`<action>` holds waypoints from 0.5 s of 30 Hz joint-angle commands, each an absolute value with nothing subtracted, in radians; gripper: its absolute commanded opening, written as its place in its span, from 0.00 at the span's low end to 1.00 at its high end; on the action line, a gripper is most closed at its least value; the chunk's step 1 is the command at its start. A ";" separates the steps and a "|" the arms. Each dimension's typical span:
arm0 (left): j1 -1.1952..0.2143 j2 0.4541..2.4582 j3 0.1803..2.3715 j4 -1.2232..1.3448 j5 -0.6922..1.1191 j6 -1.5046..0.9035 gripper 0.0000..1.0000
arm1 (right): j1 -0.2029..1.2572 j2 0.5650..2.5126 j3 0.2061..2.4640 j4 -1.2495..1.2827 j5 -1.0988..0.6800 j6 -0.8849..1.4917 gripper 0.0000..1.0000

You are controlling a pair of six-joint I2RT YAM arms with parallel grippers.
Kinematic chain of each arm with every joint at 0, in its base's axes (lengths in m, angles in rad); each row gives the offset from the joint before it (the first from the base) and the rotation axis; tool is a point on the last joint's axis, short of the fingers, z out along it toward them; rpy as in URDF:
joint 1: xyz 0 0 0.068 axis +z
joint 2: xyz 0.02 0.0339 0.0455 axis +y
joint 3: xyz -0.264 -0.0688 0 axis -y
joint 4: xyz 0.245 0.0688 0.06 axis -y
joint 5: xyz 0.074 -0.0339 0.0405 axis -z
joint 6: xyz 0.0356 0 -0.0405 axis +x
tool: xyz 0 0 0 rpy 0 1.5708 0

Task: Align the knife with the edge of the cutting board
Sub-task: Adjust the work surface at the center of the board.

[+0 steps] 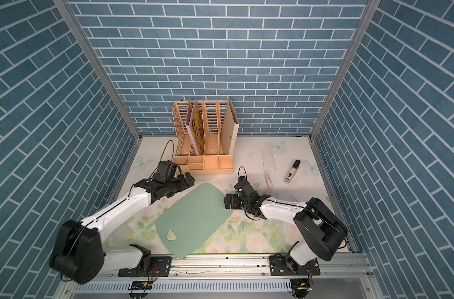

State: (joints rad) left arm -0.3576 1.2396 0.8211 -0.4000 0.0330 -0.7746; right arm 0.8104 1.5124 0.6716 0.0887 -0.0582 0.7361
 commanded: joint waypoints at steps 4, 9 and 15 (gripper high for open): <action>-0.311 1.053 0.628 -0.692 -0.026 -0.940 1.00 | 0.814 1.523 0.705 0.067 -0.066 0.734 0.95; -0.312 0.878 0.515 -0.781 0.043 -1.037 0.99 | 0.813 1.527 0.733 0.034 -0.049 0.719 0.96; -0.313 0.660 0.430 -0.908 0.033 -1.113 1.00 | 0.814 1.542 0.754 0.009 -0.026 0.715 0.97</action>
State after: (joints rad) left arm -0.3126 0.7242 0.4461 -0.8024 0.0486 -1.0485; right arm 0.8108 1.5208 0.7307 0.0441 -0.0441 0.7319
